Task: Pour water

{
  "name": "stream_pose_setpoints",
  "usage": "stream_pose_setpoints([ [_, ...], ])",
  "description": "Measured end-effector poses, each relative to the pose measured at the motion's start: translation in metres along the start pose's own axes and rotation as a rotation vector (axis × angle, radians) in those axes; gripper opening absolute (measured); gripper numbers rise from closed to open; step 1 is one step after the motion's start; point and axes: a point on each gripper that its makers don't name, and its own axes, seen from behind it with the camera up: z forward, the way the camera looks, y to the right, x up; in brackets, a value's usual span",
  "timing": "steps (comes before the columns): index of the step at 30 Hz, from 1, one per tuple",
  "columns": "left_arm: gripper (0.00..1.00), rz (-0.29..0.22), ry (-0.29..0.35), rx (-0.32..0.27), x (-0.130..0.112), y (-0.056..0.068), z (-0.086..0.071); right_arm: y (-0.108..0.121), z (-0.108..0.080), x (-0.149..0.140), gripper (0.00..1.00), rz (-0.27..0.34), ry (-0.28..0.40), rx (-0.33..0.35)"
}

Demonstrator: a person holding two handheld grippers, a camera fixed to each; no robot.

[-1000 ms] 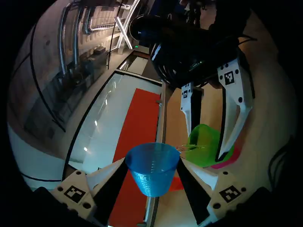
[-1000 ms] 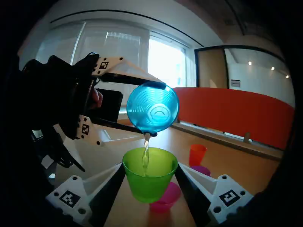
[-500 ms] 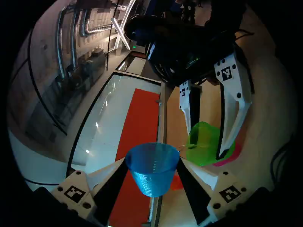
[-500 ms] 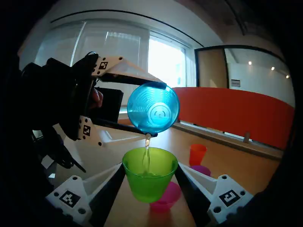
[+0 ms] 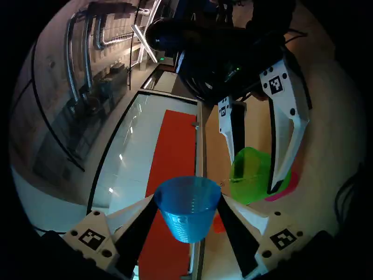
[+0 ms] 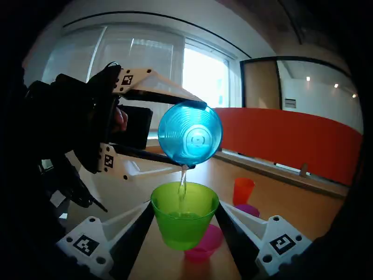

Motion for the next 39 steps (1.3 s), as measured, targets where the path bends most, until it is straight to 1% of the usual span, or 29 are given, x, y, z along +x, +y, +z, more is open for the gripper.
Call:
stream_pose_setpoints([
  [11, 0.87, 0.033, 0.01, 0.001, 0.003, -0.002, 0.0, 0.001, 0.0, 0.001, 0.92, -0.004, 0.006, -0.006],
  [20, 0.87, 0.064, 0.01, 0.009, 0.003, -0.008, 0.003, 0.001, -0.001, 0.002, 0.92, -0.003, 0.01, -0.008],
  [29, 0.87, 0.082, 0.01, 0.011, 0.004, -0.008, 0.003, 0.002, 0.0, 0.001, 0.91, -0.004, 0.013, -0.009],
  [39, 0.87, 0.128, 0.011, 0.018, 0.005, -0.011, 0.003, 0.003, -0.001, 0.004, 0.91, -0.001, 0.021, -0.01],
])
